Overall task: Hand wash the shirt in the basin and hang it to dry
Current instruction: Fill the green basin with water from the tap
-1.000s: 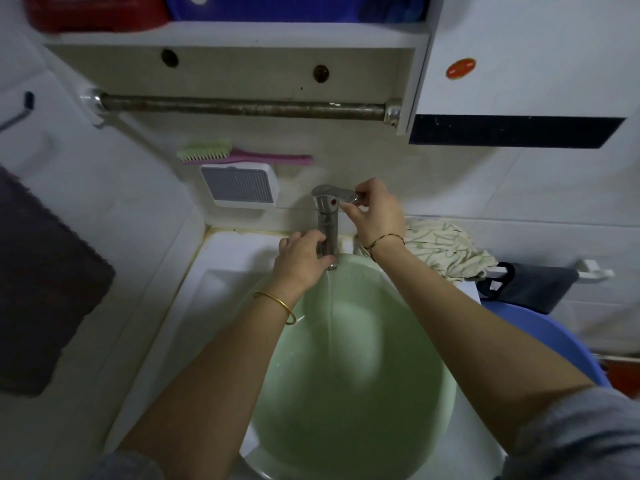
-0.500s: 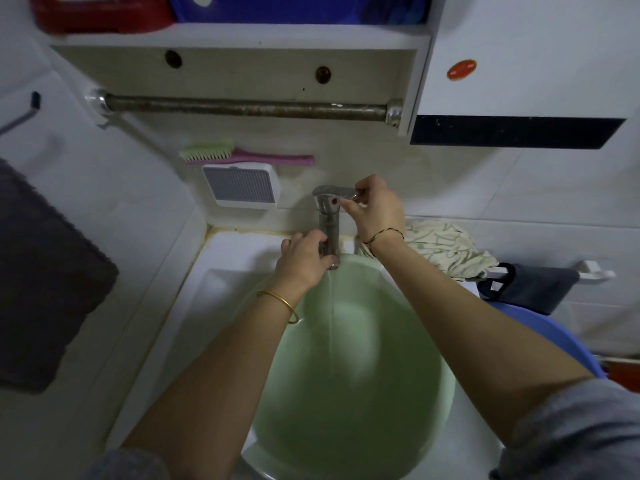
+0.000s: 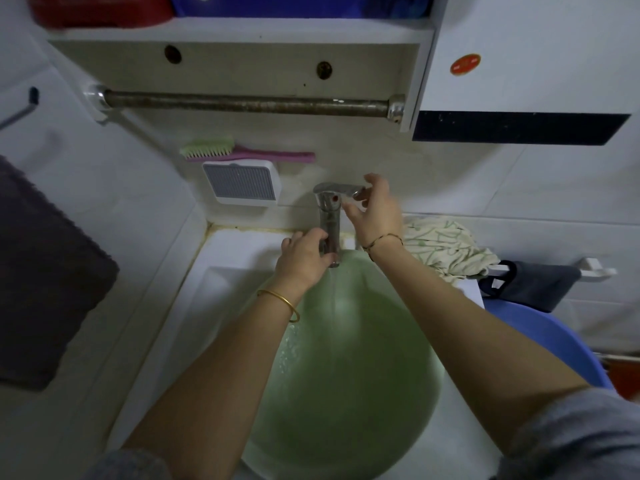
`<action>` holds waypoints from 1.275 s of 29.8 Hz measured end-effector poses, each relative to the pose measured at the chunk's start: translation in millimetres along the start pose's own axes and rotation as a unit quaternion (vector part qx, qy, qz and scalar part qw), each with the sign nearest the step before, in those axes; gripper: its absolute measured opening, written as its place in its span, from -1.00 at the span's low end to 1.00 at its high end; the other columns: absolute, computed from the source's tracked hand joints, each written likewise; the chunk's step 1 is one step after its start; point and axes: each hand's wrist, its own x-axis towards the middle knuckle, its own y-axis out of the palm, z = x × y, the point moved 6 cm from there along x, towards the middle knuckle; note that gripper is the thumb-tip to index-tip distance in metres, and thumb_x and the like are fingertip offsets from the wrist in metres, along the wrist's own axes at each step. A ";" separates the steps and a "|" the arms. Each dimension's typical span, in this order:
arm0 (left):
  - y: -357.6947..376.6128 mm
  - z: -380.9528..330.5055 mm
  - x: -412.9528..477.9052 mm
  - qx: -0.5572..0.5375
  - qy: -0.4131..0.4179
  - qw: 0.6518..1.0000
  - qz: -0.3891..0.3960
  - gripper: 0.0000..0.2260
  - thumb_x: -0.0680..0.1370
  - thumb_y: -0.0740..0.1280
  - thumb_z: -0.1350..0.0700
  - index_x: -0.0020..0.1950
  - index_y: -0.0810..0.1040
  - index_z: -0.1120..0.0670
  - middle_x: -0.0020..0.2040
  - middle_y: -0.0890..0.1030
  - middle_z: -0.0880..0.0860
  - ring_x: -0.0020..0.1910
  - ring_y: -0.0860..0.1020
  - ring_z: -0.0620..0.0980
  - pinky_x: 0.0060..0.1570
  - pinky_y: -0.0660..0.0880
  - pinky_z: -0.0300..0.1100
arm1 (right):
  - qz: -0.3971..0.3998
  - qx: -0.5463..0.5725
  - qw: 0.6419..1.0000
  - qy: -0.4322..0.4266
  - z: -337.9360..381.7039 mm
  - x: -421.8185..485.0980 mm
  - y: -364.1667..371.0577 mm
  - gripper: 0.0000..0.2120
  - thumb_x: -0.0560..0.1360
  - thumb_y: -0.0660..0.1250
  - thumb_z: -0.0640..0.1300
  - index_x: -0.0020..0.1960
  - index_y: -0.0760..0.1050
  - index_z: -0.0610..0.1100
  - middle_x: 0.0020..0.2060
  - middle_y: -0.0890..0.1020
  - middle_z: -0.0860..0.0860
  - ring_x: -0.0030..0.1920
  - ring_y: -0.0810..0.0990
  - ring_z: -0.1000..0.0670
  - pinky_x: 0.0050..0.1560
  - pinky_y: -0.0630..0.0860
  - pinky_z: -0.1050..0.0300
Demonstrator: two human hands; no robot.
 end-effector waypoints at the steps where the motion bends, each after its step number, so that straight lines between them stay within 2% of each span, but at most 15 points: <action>1: 0.6 0.9 0.5 0.000 0.001 1.000 -0.001 -0.61 0.47 0.38 -0.02 0.27 0.44 -0.02 0.21 0.46 0.11 0.25 0.36 0.17 0.20 0.37 -0.02 | -0.010 0.013 1.000 0.005 -3.1 -5.4 -0.7 -0.43 0.48 0.37 -0.10 0.41 0.23 -0.15 0.10 0.56 -0.04 0.11 0.53 -0.07 0.12 0.48 -0.06; 3: 1.5 2.3 1.0 -0.005 0.000 1.000 -0.002 -0.61 0.48 0.37 -0.01 0.28 0.44 -0.02 0.23 0.46 0.11 0.25 0.36 0.17 0.20 0.37 -0.02 | -0.042 0.028 0.999 0.014 -12.1 -18.6 -3.4 -0.40 0.49 0.32 -0.19 0.46 0.17 -0.17 0.16 0.50 -0.07 0.14 0.49 -0.07 0.16 0.46 -0.05; 6: 1.1 2.1 -0.7 -0.007 0.001 1.000 -0.007 -0.62 0.49 0.36 -0.01 0.30 0.44 -0.01 0.25 0.44 0.12 0.25 0.35 0.18 0.19 0.36 -0.03 | -0.078 0.025 0.997 0.015 -27.0 -41.0 -6.8 -0.46 0.46 0.26 -0.31 0.41 0.24 -0.21 0.15 0.48 -0.11 0.16 0.45 -0.09 0.20 0.42 -0.01; 9: 0.9 2.5 -8.4 -0.013 0.018 0.999 -0.033 -0.59 0.52 0.33 -0.01 0.35 0.43 -0.02 0.27 0.42 0.12 0.26 0.33 0.17 0.20 0.35 -0.05 | -0.047 -0.083 0.995 -0.016 -37.4 -60.0 -5.3 -0.58 0.43 0.29 -0.33 0.29 0.38 -0.24 0.14 0.48 -0.17 0.16 0.43 -0.17 0.16 0.34 0.04; 14: 7.2 28.2 -46.2 -0.079 0.053 0.987 -0.132 -0.60 0.51 0.36 0.11 0.34 0.47 0.05 0.17 0.44 0.15 0.18 0.38 0.12 0.16 0.20 -0.29 | -0.009 -0.268 0.962 -0.058 -59.0 -89.0 -1.1 -0.68 0.37 0.33 -0.30 0.12 0.51 -0.23 0.07 0.52 -0.20 0.12 0.45 -0.25 0.21 0.36 -0.11; 16: 11.4 48.9 -60.2 -0.049 0.025 0.986 -0.160 -0.62 0.50 0.36 0.17 0.32 0.49 0.10 0.18 0.46 0.17 0.19 0.39 0.15 0.21 0.23 -0.23 | -0.002 -0.305 0.951 -0.049 -68.8 -97.4 1.7 -0.68 0.36 0.34 -0.29 0.11 0.51 -0.22 0.07 0.53 -0.20 0.14 0.44 -0.26 0.28 0.32 -0.18; 18: 17.3 70.9 -70.1 0.019 -0.010 0.985 -0.173 -0.61 0.48 0.34 0.17 0.31 0.48 0.11 0.22 0.47 0.17 0.22 0.38 0.18 0.26 0.28 -0.06 | 0.007 -0.331 0.943 -0.038 -75.9 -102.4 4.2 -0.66 0.36 0.32 -0.28 0.14 0.50 -0.22 0.08 0.52 -0.20 0.17 0.42 -0.25 0.33 0.27 -0.18; 21: 25.5 95.6 -79.0 0.107 -0.041 0.980 -0.160 -0.57 0.45 0.32 0.13 0.32 0.42 0.12 0.29 0.43 0.18 0.28 0.36 0.21 0.28 0.28 0.06 | 0.017 -0.348 0.937 -0.033 -80.7 -104.1 4.8 -0.62 0.39 0.29 -0.27 0.21 0.46 -0.22 0.14 0.49 -0.20 0.23 0.38 -0.25 0.37 0.21 -0.14; 24: 31.1 115.0 -85.5 0.148 -0.102 0.976 -0.119 -0.48 0.48 0.29 0.09 0.41 0.28 0.14 0.42 0.29 0.22 0.38 0.26 0.24 0.33 0.20 0.11 | 0.021 -0.349 0.936 -0.036 -87.1 -104.7 4.0 -0.58 0.40 0.30 -0.26 0.26 0.43 -0.24 0.20 0.46 -0.22 0.28 0.36 -0.27 0.38 0.21 -0.14; 26: 34.9 122.7 -89.5 0.159 -0.127 0.973 -0.104 -0.44 0.47 0.29 0.07 0.44 0.23 0.15 0.42 0.27 0.24 0.38 0.26 0.25 0.32 0.20 0.13 | 0.013 -0.352 0.935 -0.043 -94.2 -107.4 3.8 -0.58 0.37 0.33 -0.28 0.23 0.45 -0.27 0.19 0.48 -0.25 0.26 0.39 -0.30 0.36 0.26 -0.19; 31: 37.9 125.6 -90.4 0.154 -0.116 0.972 -0.138 -0.40 0.39 0.34 0.13 0.41 0.30 0.20 0.31 0.40 0.28 0.24 0.40 0.28 0.19 0.34 0.08 | -0.003 -0.348 0.936 -0.045 -103.4 -111.0 4.4 -0.56 0.35 0.35 -0.30 0.23 0.45 -0.27 0.18 0.51 -0.25 0.24 0.43 -0.29 0.33 0.31 -0.20; 38: 41.3 126.9 -91.4 0.127 -0.110 0.976 -0.137 -0.29 0.33 0.38 0.05 0.43 0.25 0.18 0.39 0.34 0.26 0.33 0.34 0.24 0.27 0.28 0.06 | -0.030 -0.368 0.928 -0.054 -101.7 -110.7 7.2 -0.54 0.31 0.38 -0.26 0.21 0.47 -0.23 0.14 0.53 -0.22 0.19 0.47 -0.28 0.26 0.36 -0.18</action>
